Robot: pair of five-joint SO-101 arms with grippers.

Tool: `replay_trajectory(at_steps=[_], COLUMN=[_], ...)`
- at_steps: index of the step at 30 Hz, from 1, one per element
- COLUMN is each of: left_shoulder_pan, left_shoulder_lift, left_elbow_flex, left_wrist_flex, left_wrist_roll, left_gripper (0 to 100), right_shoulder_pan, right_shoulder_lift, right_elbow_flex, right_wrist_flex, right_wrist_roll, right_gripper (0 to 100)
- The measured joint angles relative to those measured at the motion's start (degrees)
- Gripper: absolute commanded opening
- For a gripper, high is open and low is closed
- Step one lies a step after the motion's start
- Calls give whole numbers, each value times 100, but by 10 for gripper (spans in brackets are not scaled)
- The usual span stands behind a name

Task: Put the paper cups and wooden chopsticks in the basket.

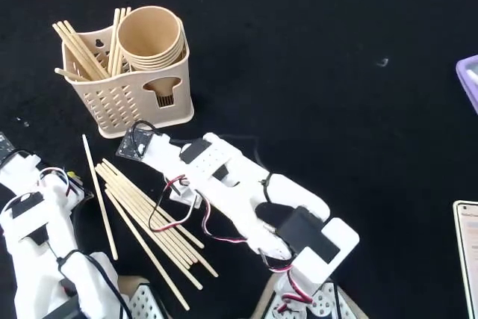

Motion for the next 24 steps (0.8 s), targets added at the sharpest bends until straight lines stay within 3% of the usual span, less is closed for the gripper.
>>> replay_trajectory(at_steps=[15,24], left_shoulder_pan=[0,0], left_shoulder_lift=[0,0], left_elbow_flex=[0,0], left_wrist_flex=[0,0], left_wrist_roll=[0,0], left_gripper=[216,216], right_shoulder_pan=[-9,-35], right_shoulder_lift=[-97,-2145], right_elbow_flex=[26,1064], right_wrist_flex=[193,677], right_wrist_roll=[-114,114], right_gripper=[11,11])
